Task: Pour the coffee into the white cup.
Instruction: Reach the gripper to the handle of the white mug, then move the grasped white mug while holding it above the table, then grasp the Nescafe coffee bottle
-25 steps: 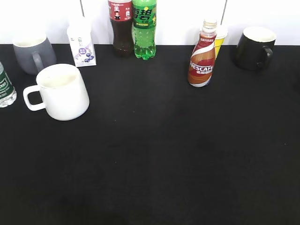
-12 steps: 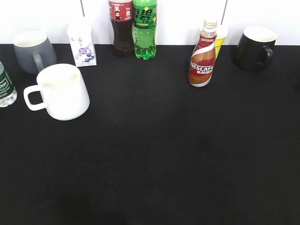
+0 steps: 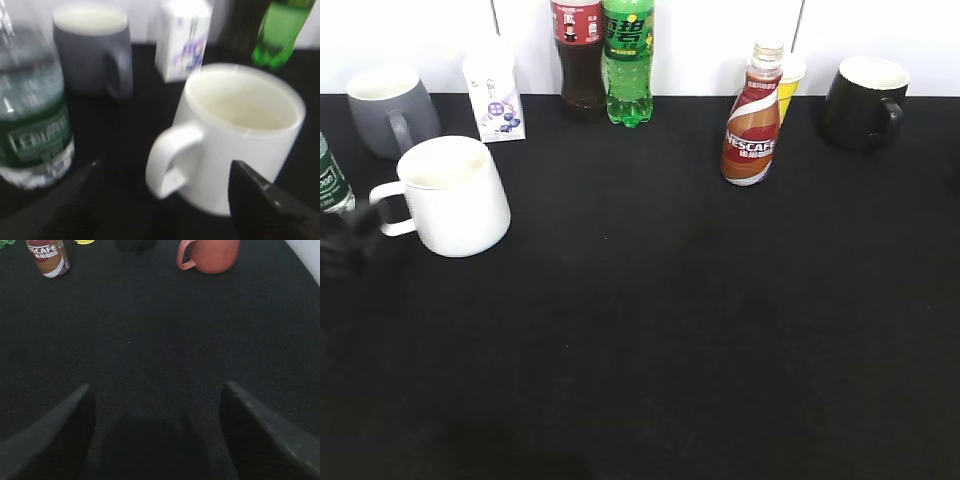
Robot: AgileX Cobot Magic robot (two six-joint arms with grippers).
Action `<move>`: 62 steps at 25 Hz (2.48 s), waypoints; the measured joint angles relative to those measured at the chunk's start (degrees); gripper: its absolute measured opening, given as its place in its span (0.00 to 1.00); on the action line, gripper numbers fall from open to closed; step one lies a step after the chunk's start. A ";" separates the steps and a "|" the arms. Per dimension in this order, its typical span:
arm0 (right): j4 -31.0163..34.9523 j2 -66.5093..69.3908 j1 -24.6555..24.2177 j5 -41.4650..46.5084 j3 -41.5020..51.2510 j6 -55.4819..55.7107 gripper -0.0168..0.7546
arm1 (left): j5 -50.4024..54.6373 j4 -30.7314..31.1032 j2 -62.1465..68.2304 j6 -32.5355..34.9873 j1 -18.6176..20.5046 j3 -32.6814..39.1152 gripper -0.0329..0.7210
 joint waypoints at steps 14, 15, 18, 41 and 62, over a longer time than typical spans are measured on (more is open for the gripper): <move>0.00 0.00 0.00 0.01 0.00 0.00 0.78 | -16.17 -4.42 26.22 0.66 0.06 -14.15 0.40; 0.00 0.00 0.00 0.01 0.00 0.00 0.78 | -18.54 -4.23 28.26 0.71 0.06 -15.38 0.32; 0.00 0.00 0.00 -0.04 0.00 0.00 0.78 | -22.41 -4.00 30.94 1.04 0.06 -16.46 0.17; 0.63 18.59 0.00 -31.62 -1.26 -5.23 0.78 | -20.04 26.56 15.45 -4.58 0.00 -15.60 0.14; -23.35 98.89 1.14 -113.87 0.72 6.93 0.78 | -19.98 25.48 15.45 -4.58 0.00 -15.60 0.14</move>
